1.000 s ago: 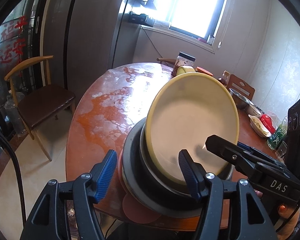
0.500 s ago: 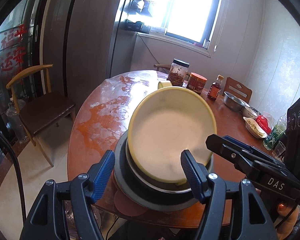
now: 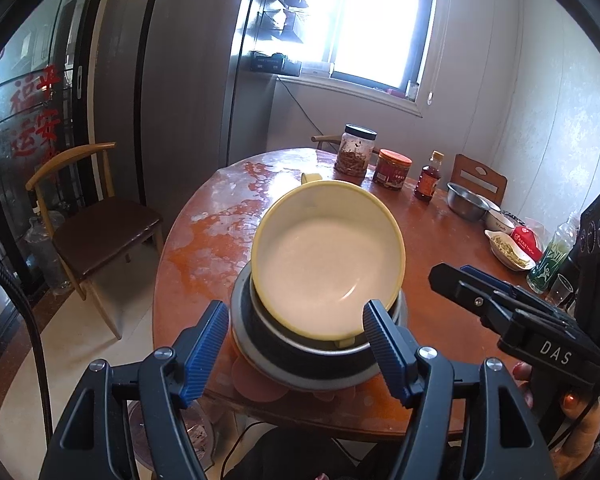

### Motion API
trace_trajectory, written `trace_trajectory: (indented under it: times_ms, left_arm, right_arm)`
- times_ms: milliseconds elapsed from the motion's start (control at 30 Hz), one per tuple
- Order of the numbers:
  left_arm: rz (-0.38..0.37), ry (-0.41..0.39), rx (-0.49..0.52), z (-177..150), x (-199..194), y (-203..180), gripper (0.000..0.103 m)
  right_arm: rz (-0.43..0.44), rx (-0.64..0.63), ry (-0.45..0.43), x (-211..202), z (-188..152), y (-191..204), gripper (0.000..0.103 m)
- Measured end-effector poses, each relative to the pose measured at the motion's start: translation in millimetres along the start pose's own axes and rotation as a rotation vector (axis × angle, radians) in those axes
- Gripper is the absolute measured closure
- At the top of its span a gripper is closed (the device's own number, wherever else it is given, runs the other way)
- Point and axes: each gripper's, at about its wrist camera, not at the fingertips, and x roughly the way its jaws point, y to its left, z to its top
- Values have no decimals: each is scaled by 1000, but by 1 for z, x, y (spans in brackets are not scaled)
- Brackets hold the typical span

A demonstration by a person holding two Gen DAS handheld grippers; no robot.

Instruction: Organize plates and bowls

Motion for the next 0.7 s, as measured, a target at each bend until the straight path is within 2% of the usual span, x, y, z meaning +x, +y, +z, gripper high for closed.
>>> trace_trajectory:
  times_ms: [433,700]
  left_arm:
    - [86,46,-35,-24,-5,33,33]
    - [123,96,-73,-24,18,62,33]
  right_arm:
    - [-21,-19,19,-12,-19,-6,28]
    - [-28,-22,51,-6,-34,-9,28]
